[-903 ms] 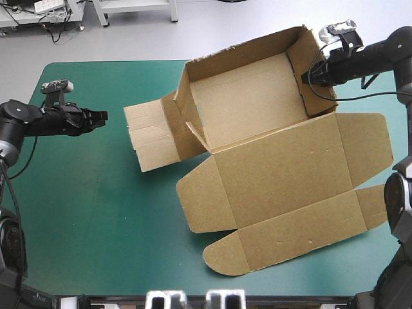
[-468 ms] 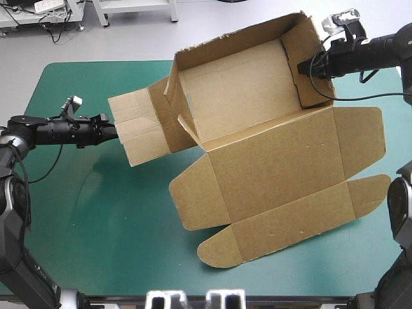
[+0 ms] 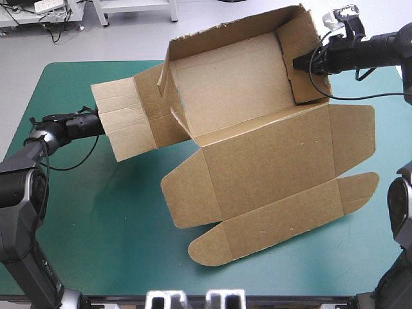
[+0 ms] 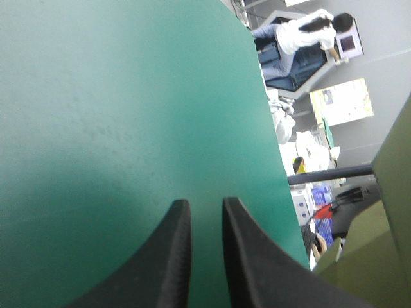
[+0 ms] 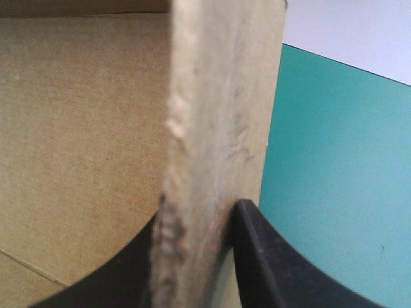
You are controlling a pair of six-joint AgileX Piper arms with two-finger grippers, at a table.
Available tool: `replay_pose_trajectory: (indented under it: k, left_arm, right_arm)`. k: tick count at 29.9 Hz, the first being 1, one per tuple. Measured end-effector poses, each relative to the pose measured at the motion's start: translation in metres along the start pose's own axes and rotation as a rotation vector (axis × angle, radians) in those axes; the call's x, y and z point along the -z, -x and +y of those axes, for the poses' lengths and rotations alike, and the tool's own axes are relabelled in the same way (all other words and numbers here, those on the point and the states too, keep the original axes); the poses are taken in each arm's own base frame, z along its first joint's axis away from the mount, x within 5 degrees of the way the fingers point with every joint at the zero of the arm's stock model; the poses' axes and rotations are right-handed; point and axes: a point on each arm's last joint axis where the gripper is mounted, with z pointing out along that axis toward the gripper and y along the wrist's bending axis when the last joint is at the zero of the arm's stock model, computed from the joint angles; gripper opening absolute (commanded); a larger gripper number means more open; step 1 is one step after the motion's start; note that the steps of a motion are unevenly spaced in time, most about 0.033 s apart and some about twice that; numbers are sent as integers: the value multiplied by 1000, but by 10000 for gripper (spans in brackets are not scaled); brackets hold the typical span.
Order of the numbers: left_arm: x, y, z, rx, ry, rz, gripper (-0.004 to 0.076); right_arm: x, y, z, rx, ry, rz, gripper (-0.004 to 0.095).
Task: Fold the box
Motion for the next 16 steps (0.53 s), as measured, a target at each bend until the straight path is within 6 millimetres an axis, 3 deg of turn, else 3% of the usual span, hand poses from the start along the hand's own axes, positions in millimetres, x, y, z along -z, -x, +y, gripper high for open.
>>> replay_pose_trajectory:
  k: [3,8,11,16]
  left_arm:
    - [-21,-10,-11,-20,-24,57,147]
    - [-42,-21,-27,-52,-70,98,301]
    - [-38,-20,-43,-90,-89,80,390]
    - [-25,-19,-74,-164,-115,52,407]
  right_arm:
    - [0,0,0,2,-5,4,-24]
    - [0,-5,-6,12,-62,52,-24]
    - [1,-7,-10,12,-110,73,-24]
    - [0,-4,-13,9,-151,53,-23]
